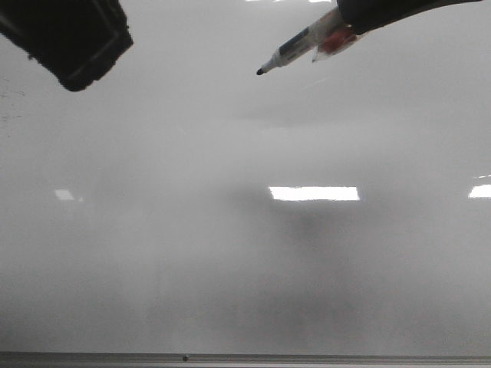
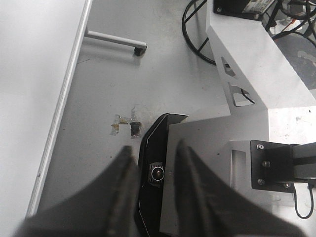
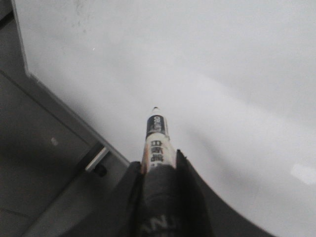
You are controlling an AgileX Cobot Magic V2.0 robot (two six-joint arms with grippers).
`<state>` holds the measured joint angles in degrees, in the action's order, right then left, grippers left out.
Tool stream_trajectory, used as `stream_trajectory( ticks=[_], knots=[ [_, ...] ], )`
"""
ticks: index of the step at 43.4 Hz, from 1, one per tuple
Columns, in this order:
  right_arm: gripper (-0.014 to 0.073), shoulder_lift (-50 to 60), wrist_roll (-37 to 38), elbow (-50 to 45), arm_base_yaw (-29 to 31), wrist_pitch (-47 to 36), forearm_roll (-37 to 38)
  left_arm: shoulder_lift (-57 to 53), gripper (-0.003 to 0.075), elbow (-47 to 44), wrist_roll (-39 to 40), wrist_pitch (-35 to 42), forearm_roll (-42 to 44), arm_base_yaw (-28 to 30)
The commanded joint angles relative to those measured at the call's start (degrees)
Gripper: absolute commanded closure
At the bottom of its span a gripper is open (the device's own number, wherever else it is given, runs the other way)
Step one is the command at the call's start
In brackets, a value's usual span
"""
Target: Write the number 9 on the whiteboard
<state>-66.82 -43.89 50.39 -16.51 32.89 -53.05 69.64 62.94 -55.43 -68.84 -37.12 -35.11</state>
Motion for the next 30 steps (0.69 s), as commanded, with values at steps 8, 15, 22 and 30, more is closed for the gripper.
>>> stream_trajectory(
  ticks=[8, 15, 22, 30],
  knots=[
    [0.0653, -2.83, 0.02, 1.33, 0.39, -12.64, -3.57, -1.23, 0.0739, 1.88, 0.06, 0.47, -3.22, -0.46],
    [0.0653, -5.06, 0.02, 1.33, 0.39, -16.02, -3.57, -1.23, 0.0739, 1.88, 0.06, 0.47, -3.22, -0.46],
    [0.0653, -7.55, 0.02, 2.50, 0.39, -19.17, -4.01, -1.23, 0.0739, 1.88, 0.06, 0.47, -3.22, -0.46],
    [0.0653, -11.39, -0.03, 7.16, 0.39, -18.70, -4.01, -1.23, 0.0739, 1.88, 0.06, 0.47, -3.33, -0.46]
  ],
)
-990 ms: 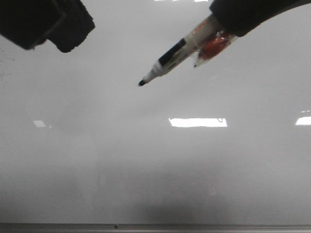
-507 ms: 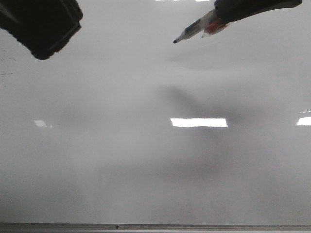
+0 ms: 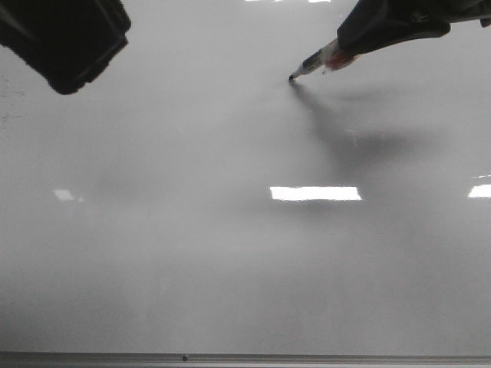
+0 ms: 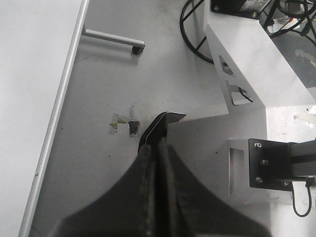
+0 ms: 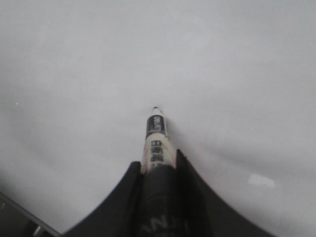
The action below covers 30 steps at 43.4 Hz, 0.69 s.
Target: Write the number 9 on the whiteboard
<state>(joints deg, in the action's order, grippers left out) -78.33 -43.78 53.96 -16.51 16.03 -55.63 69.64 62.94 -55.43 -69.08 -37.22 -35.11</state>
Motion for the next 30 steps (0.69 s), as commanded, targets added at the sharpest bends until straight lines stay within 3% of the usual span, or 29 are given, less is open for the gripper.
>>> stream_trajectory(
  ticks=[1, 10, 17, 30],
  knots=[
    [0.0653, -0.76, -0.14, 4.53, 0.39, -1.35, -1.43, -1.23, 0.0739, 1.88, 0.06, 0.70, -3.23, -0.46],
    [0.0653, -7.74, -0.25, 10.91, -1.19, 5.19, -1.43, -1.23, 0.0739, 1.88, 0.06, 0.70, -3.23, -0.46],
    [0.0653, -9.44, -0.20, 8.85, -1.11, 7.58, -1.17, -1.23, 0.0739, 1.88, 0.06, 0.70, -3.23, -0.46],
    [0.0653, -3.10, -0.20, 4.09, 6.26, 6.61, -0.97, -1.23, 0.0739, 1.88, 0.06, 0.70, -3.23, -0.46]
  ],
)
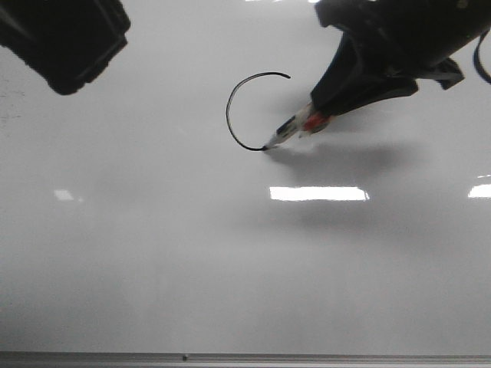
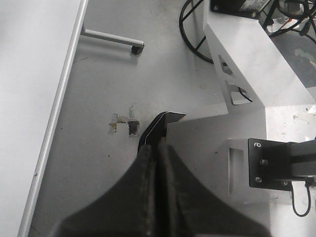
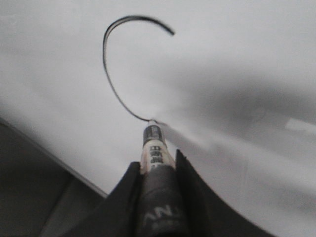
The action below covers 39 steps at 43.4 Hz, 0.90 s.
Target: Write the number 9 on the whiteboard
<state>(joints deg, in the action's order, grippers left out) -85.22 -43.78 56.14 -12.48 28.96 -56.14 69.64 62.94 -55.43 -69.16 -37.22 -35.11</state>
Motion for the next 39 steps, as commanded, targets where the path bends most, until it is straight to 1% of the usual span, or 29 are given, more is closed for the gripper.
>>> stream_trajectory(
  ticks=[1, 10, 18, 23, 29, 36, 39],
  knots=[
    [0.0653, 4.15, -0.26, 2.29, 2.46, -6.40, -0.47, -1.23, 0.0739, 1.88, 0.06, 0.79, -3.23, -0.46],
    [0.0653, 4.40, -0.56, 7.66, 2.81, -6.01, -0.45, -1.23, 0.0739, 1.88, 0.06, 0.79, -3.23, -0.46],
    [0.0653, 4.22, -0.56, 7.97, 2.81, -5.22, -0.35, -1.23, 0.0739, 1.88, 0.06, 0.79, -3.23, -0.46],
    [0.0653, 3.46, -0.56, 7.88, 2.81, -2.15, 0.45, -1.23, 0.0739, 1.88, 0.06, 0.79, -3.23, -0.46],
    [0.0653, 3.13, -0.56, 4.02, 2.81, -1.41, 1.32, -1.23, 0.0739, 1.88, 0.06, 0.79, -3.23, -0.46],
    [0.0653, 1.70, -0.56, -4.52, 1.99, -6.32, 1.32, -1.23, 0.0739, 1.88, 0.06, 0.79, -3.23, -0.46],
    [0.0653, -0.01, -0.56, -6.38, 1.29, -7.31, 1.32, -1.23, 0.0739, 1.88, 0.06, 0.79, -3.23, -0.46]
  ],
)
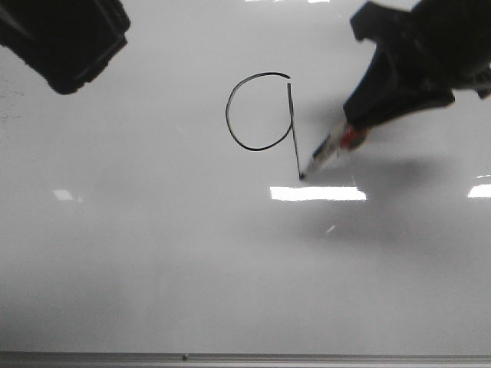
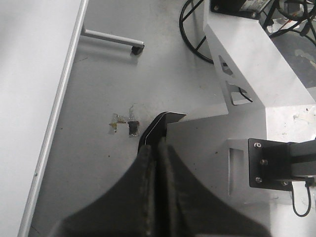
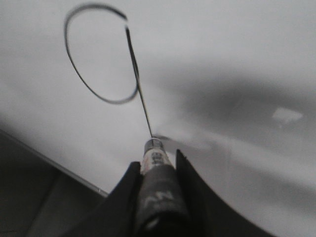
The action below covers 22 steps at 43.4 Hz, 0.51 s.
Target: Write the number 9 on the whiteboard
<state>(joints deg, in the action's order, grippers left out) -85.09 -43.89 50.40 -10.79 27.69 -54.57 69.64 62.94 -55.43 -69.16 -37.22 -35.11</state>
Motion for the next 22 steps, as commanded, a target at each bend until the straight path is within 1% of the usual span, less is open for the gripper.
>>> stream_trajectory(
  ticks=[1, 4, 8, 14, 19, 22],
  knots=[
    [0.0653, -0.76, -0.45, -1.06, -0.75, -6.03, -0.24, -1.23, 0.0739, 1.88, 0.06, 0.79, -3.23, -0.46],
    [0.0653, -2.20, -0.49, -1.53, -1.64, -4.98, -0.24, -1.23, 0.0739, 1.88, 0.06, 0.79, -3.23, -0.46],
    [0.0653, -1.33, -1.90, -1.11, -2.81, -0.43, -1.03, -1.23, 0.0739, 1.88, 0.06, 0.79, -3.23, -0.46],
    [0.0653, 5.13, -7.49, 2.06, -5.37, 10.90, -4.59, -1.23, 0.0739, 1.88, 0.06, 0.79, -3.23, -0.46],
    [0.0653, 9.95, -11.70, 6.07, -5.80, 20.82, -4.55, -1.23, 0.0736, 1.88, 0.06, 0.62, -3.33, -0.46],
    [0.0653, 11.75, -13.96, 8.41, -5.80, 27.22, -4.32, -1.23, 0.0704, 1.88, 0.06, 0.52, -3.33, -0.46]
  ],
)
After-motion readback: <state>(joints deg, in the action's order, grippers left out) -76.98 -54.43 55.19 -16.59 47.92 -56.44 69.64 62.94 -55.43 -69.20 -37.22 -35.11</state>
